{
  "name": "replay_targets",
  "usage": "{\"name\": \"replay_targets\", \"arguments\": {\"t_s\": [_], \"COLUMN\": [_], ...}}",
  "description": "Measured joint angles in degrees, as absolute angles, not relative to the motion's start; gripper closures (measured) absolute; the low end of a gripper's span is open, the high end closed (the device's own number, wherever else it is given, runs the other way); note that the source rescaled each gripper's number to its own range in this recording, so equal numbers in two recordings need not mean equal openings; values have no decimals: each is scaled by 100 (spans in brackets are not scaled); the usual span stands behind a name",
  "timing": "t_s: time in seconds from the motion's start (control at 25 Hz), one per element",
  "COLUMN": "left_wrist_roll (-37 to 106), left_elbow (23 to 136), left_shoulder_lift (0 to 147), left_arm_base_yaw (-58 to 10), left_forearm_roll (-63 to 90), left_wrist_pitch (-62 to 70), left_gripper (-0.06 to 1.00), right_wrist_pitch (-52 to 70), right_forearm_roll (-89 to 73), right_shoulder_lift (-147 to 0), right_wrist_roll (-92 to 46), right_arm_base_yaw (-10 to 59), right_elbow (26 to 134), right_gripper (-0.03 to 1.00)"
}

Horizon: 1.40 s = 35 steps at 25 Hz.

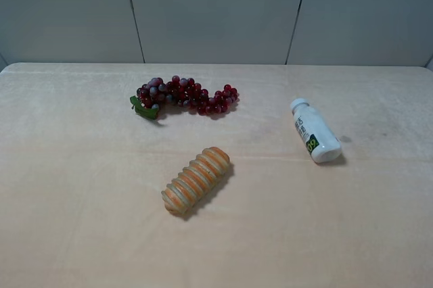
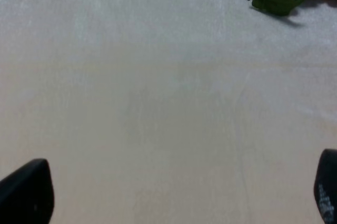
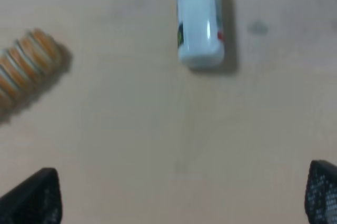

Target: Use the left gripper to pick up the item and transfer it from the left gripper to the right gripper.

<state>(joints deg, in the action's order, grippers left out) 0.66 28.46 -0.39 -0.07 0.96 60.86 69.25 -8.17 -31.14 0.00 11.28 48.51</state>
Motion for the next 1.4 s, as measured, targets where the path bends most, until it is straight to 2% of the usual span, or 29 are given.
{"name": "replay_targets", "arguments": {"t_s": [0.8,1.24,1.4], "left_wrist_roll": [66,66,66], "left_elbow": [2846,2846,2846], "left_shoulder_lift": [-39,-39,-39], "left_arm_base_yaw": [-7,-7,-7], "left_forearm_roll": [96,96,96], "left_wrist_pitch": [6086,6086,6086], "left_gripper": [-4,-4,-4], "right_wrist_pitch": [6987,6983,6554], "right_forearm_roll": [-774,-555,-340], "right_shoulder_lift": [-192,42,42], "right_wrist_roll": [40,-234,-320], "right_arm_base_yaw": [1128,1128,1128], "right_elbow": [4769,3485,3089], "right_gripper": [-3,-3,-3]}}
